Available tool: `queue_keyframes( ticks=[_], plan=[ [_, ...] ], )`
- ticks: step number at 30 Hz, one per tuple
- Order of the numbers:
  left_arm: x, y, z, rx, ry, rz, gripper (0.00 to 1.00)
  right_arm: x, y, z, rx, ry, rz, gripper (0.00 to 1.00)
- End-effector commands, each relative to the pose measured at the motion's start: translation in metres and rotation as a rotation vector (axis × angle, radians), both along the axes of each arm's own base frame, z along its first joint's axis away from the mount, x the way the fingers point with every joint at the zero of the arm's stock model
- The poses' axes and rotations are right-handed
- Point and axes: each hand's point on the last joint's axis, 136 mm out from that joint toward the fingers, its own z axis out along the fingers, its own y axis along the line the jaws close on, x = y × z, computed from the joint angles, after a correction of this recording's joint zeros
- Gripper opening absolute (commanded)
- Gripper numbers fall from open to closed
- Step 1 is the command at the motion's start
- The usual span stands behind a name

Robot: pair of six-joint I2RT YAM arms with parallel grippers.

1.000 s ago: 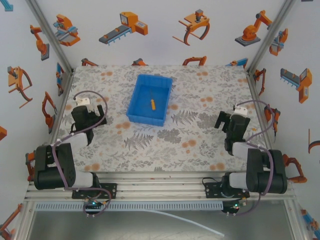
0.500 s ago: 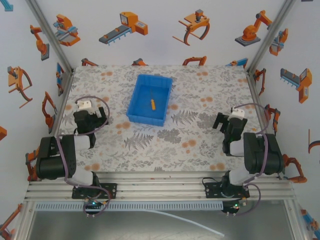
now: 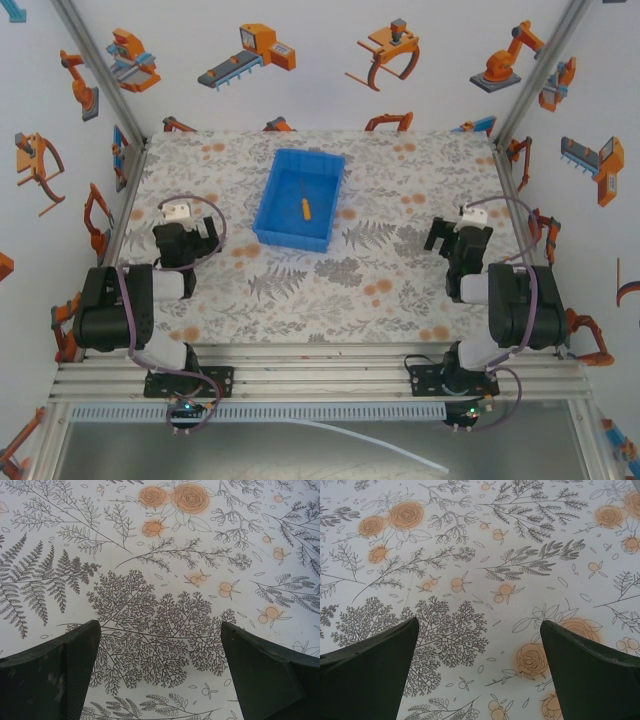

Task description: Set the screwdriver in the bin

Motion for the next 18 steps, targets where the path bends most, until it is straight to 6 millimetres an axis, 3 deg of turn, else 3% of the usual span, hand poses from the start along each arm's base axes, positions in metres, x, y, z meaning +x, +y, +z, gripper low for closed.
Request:
queue_keyframes(
  ticks=[1, 18],
  plan=[
    [0.0062, 0.0007, 0.0078, 0.021, -0.02, 0.002, 0.97, 0.0066, 0.0027, 0.005, -0.012, -0.005, 0.034, 0.99],
    [0.0064, 0.0004, 0.0076, 0.027, -0.018, 0.002, 0.97, 0.0081, 0.006, 0.0052, -0.014, 0.001, 0.055, 0.99]
  ],
)
